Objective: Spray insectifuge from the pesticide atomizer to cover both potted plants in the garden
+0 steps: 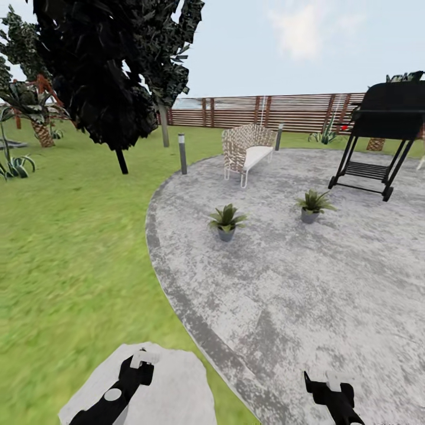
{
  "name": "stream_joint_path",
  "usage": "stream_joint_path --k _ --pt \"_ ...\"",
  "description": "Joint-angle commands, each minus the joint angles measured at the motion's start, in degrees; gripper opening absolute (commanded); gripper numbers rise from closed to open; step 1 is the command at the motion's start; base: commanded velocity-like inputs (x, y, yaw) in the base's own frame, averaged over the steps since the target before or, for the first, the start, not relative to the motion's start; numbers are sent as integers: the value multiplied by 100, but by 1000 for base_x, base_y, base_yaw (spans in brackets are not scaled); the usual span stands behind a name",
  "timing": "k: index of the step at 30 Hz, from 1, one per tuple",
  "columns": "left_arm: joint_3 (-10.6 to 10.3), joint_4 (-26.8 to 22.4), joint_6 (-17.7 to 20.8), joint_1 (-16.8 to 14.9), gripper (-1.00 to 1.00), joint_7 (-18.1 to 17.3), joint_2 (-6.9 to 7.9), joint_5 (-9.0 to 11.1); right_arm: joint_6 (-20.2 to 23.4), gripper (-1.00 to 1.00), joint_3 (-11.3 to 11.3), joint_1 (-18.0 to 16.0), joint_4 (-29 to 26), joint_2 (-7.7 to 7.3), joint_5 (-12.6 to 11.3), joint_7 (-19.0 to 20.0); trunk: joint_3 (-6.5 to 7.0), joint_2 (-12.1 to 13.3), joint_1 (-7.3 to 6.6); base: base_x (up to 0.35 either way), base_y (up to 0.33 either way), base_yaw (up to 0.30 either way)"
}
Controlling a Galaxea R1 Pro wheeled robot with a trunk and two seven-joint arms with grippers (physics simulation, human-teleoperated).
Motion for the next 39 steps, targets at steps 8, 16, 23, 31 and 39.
stream_joint_path --k 8,16,23,31,39 --pt "-12 9 -18 -3 -100 -2 3 -18 -18 100 -14 -5 7 3 43 -2 -5 -2 1 263 -167 -299" --pt "-16 9 -18 -3 -100 -2 3 -18 -18 100 -14 -5 7 3 43 -2 -5 -2 1 295 -121 -299" --pt "-16 9 -18 -3 -100 -2 3 -18 -18 100 -14 -5 7 3 43 -2 -5 -2 1 307 -95 -299" --pt "-17 9 -18 -3 -100 -2 0 -25 -18 100 -14 -5 7 3 43 -2 -5 -2 1 308 -91 -295" --pt "-17 9 -18 -3 -100 -2 3 -27 -26 100 -14 -5 -1 -11 43 4 -5 -2 1 322 -35 -79"
